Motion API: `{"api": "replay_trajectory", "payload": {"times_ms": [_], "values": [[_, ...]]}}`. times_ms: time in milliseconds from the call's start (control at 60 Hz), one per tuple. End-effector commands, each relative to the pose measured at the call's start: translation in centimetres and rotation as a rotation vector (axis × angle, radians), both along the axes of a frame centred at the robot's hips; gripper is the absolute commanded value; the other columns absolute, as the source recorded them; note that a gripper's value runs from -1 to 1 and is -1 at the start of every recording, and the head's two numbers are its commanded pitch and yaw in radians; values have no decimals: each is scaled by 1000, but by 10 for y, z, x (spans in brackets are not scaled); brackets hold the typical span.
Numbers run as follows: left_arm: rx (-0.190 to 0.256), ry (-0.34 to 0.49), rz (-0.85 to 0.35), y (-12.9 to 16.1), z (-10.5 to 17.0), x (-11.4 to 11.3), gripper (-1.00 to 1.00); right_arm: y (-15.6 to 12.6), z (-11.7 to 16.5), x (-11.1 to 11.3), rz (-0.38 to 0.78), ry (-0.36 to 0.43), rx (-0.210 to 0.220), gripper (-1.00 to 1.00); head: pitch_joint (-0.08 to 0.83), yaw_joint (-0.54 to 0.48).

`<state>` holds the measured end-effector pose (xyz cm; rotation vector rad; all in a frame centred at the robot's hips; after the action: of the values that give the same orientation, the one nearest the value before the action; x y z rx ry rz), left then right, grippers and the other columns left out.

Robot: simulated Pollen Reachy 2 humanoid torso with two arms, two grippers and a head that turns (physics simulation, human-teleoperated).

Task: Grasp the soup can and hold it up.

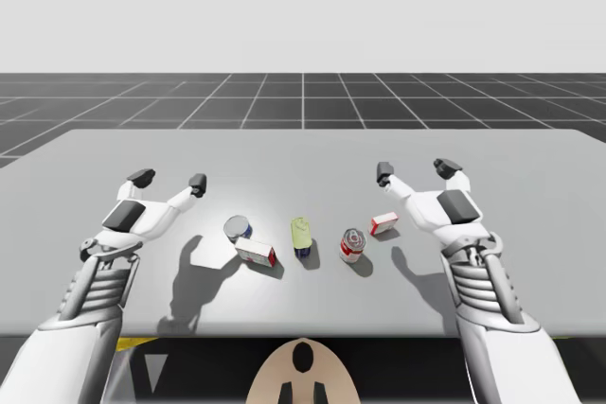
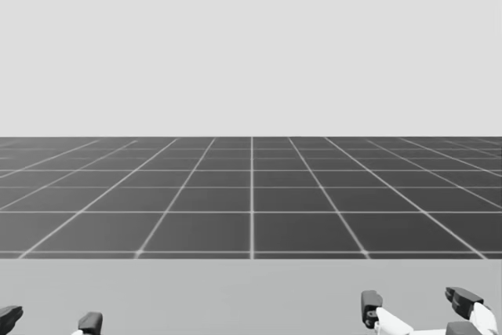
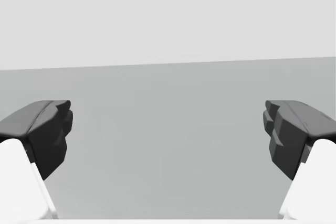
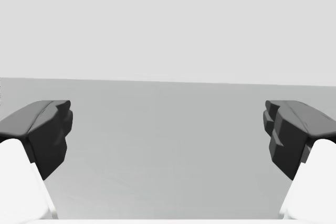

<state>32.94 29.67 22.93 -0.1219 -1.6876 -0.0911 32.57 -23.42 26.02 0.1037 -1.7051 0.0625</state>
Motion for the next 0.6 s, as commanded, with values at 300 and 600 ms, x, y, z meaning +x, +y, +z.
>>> {"api": "replay_trajectory", "payload": {"times_ms": [300,600], "values": [[-1,-6,10,0,2,-1,-1000,0,-1,1,-14,4,-10,-1000,160,7],[14,-14,13,0,2,0,-1000,2,-2,2,-12,4,-42,-1000,416,9]]}}
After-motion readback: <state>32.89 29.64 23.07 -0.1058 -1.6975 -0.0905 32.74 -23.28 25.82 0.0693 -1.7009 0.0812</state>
